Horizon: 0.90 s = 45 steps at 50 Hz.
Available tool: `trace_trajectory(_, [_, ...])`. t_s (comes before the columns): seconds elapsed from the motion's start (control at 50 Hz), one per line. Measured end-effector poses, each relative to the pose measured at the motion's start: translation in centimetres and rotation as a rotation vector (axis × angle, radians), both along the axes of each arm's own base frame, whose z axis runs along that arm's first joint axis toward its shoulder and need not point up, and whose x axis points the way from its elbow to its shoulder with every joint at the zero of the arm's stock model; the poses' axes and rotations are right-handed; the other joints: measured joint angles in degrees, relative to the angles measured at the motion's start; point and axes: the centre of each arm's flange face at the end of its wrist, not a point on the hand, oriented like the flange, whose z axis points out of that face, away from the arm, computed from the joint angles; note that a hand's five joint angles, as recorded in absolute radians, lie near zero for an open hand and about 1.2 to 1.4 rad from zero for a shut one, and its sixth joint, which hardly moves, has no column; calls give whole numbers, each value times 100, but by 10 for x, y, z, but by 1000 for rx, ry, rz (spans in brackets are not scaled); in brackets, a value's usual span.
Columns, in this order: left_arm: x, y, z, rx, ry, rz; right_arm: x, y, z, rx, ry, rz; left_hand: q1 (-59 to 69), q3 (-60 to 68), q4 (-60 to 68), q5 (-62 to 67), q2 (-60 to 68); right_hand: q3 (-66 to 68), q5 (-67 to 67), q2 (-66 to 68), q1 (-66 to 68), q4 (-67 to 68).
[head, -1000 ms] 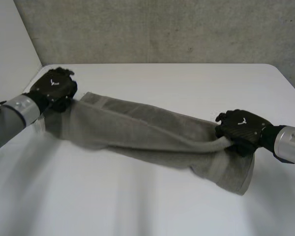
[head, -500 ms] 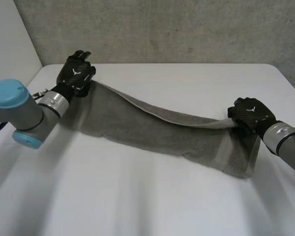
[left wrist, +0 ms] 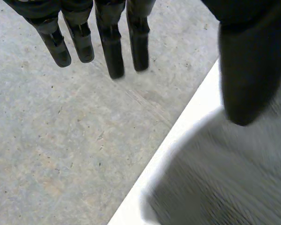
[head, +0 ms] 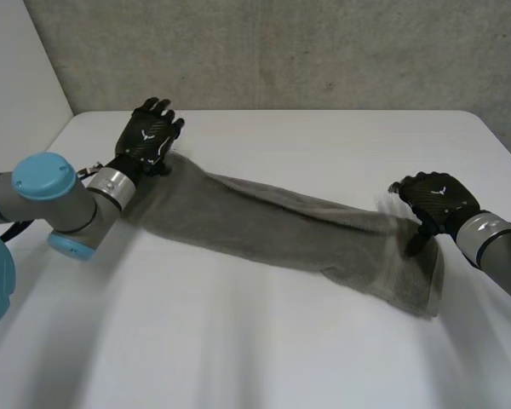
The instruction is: Fold the towel.
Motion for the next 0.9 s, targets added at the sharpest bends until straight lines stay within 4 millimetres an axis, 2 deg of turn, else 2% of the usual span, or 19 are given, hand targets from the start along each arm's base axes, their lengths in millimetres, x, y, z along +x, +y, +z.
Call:
trace_trajectory(0.04, [0,0,0,-5,2,3,0,-1,0,-1,-1,-2,-330,0,0,-629,-520,0,0,-824,-764,0])
trace_trajectory(0.1, [0,0,1,-8,3,6,-1,-2,1,-2,-3,-4,-467,0,0,-891,-715,0,0,-1317,-881,0])
trace_trajectory(0.4, [3,0,5,-15,6,15,-3,-5,0,-7,-2,-24,-839,0,0,-1260,-1094,0,0,-1335,-881,0])
trace_trajectory(0.52, [4,7,13,-2,8,15,-5,-4,3,-2,10,-55,-839,0,0,-1262,-1098,0,0,-1335,-881,0])
trace_trajectory(0.66, [9,31,27,70,16,19,-9,24,20,67,18,-64,-839,0,0,-1257,-1097,0,0,-1335,-881,0])
trace_trajectory(0.78, [15,65,40,207,32,16,-12,58,31,120,22,-56,-839,0,0,-1247,-1098,0,0,-1335,-881,0])
trace_trajectory(0.9, [23,103,60,396,88,31,-12,86,29,151,30,-43,-839,0,0,-1246,-1097,0,0,-1335,-881,0])
